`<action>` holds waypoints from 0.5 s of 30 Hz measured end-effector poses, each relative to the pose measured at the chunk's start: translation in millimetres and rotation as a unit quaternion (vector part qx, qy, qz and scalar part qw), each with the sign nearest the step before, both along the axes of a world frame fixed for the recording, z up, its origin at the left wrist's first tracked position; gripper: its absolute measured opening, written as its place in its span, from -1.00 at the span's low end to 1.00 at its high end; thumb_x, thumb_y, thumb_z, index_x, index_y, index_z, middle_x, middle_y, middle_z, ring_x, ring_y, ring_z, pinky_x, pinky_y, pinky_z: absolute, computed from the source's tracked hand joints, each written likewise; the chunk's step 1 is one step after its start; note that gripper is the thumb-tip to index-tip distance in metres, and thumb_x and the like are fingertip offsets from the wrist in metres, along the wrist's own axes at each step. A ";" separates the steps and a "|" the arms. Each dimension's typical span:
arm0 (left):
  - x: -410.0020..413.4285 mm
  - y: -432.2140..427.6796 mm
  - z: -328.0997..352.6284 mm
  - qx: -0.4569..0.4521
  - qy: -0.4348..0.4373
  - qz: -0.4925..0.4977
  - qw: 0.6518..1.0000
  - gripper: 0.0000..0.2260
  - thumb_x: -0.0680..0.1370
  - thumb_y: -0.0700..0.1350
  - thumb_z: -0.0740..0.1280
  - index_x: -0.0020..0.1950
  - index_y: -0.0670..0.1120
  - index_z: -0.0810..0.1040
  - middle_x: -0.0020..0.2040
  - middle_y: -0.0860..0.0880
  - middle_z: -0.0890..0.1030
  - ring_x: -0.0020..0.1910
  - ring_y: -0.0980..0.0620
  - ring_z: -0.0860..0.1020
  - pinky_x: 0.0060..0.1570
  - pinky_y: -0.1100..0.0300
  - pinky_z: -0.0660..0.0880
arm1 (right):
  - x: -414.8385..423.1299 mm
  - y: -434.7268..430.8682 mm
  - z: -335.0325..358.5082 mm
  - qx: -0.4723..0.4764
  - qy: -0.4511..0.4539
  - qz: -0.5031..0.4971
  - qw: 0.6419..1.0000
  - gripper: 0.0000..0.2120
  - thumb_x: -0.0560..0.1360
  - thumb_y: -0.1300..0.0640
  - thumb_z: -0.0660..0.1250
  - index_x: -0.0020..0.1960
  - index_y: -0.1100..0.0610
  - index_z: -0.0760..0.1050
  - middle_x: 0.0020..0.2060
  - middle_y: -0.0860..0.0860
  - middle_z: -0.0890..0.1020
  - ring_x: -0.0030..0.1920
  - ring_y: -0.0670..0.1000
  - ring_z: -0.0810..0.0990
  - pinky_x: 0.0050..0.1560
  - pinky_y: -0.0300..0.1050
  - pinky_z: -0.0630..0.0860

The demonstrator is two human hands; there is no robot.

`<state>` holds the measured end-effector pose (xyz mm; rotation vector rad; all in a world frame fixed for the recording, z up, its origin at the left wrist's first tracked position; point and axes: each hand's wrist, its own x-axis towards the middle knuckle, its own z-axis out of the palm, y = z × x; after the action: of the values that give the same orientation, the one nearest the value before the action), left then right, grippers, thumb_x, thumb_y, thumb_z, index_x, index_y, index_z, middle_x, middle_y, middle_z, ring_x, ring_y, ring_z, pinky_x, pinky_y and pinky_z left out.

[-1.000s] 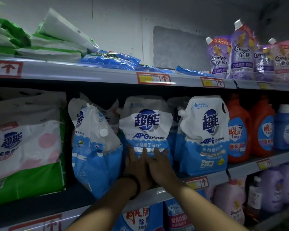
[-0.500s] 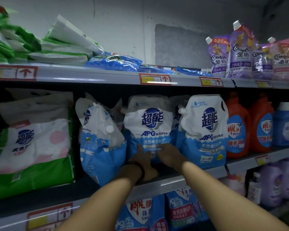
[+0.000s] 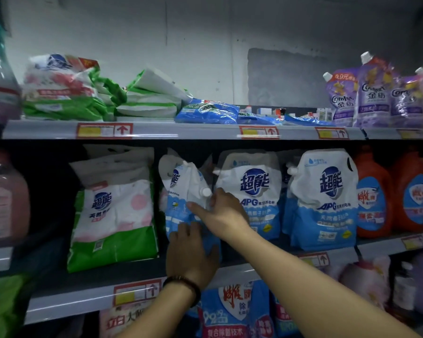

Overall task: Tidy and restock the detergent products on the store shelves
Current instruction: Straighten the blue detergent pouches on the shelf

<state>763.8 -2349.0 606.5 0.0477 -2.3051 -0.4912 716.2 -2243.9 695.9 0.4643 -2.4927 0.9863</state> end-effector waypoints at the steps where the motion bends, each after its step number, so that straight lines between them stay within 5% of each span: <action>1: 2.0 -3.1 -1.3 0.015 -0.006 0.019 1.000 -0.61 0.48 0.20 0.38 0.22 0.06 0.43 0.16 -0.01 0.43 0.14 -0.09 0.44 0.13 0.03 0.49 | 1.6 -5.7 4.8 0.006 0.000 -0.013 1.000 -0.16 0.33 -0.64 0.24 0.20 0.07 0.48 0.04 0.04 0.62 0.04 0.16 0.63 0.00 0.11 0.62; 7: 9.6 -3.8 -4.0 0.192 -0.060 -0.016 0.980 -0.26 0.43 0.13 0.53 0.48 0.00 0.24 0.40 -0.10 0.29 0.31 -0.17 0.47 0.27 -0.07 0.54 | 6.2 -18.7 30.6 0.002 -0.023 -0.032 0.999 -0.68 0.61 -0.25 0.31 0.03 0.02 0.53 0.05 0.15 0.68 0.01 0.26 0.65 0.02 0.08 0.63; 10: 10.3 6.5 -5.3 0.275 -0.061 -0.054 0.958 -0.10 0.38 0.14 0.57 0.54 0.05 0.10 0.48 -0.06 0.26 0.37 -0.16 0.47 0.34 -0.09 0.51 | 17.4 -23.6 44.0 0.008 0.017 -0.018 1.000 -0.75 0.62 -0.13 0.38 -0.01 0.06 0.52 0.04 0.14 0.66 0.05 0.24 0.63 0.03 0.09 0.62; 13: 15.8 17.2 0.0 0.403 -0.017 -0.120 0.907 -0.09 0.24 0.12 0.64 0.33 0.33 0.06 0.39 0.00 0.38 0.31 -0.10 0.53 0.29 -0.11 0.57 | 31.6 -30.9 56.5 0.054 0.080 -0.004 0.995 -0.80 0.63 -0.04 0.38 -0.05 0.07 0.50 0.00 0.13 0.65 0.04 0.23 0.63 -0.02 0.09 0.61; 15: 17.5 24.2 5.5 0.434 0.030 -0.115 0.893 -0.02 0.19 0.15 0.66 0.37 0.34 0.05 0.49 -0.06 0.34 0.40 -0.13 0.46 0.39 -0.19 0.49 | 44.1 -35.6 72.8 0.054 0.115 0.012 0.992 -0.77 0.64 -0.07 0.35 -0.03 0.09 0.52 -0.02 0.14 0.66 -0.01 0.22 0.62 -0.03 0.08 0.59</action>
<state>781.3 -2324.9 612.0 0.1900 -1.8598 -1.5868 760.3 -2279.6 768.7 0.6070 -2.3441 0.7616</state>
